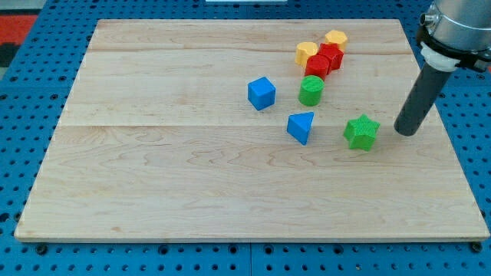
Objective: Place the green circle towards the top right side of the blue triangle
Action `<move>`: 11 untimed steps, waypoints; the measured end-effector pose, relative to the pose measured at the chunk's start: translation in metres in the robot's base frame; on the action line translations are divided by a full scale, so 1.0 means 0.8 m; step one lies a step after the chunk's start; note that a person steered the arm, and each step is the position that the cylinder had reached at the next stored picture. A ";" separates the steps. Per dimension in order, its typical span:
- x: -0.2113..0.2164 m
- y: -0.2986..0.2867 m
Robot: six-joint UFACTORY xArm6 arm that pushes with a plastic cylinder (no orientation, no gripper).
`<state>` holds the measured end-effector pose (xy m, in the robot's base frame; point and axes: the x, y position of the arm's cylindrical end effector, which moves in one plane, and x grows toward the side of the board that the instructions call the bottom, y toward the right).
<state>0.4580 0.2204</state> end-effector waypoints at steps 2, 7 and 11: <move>-0.013 -0.045; -0.108 -0.196; -0.079 -0.179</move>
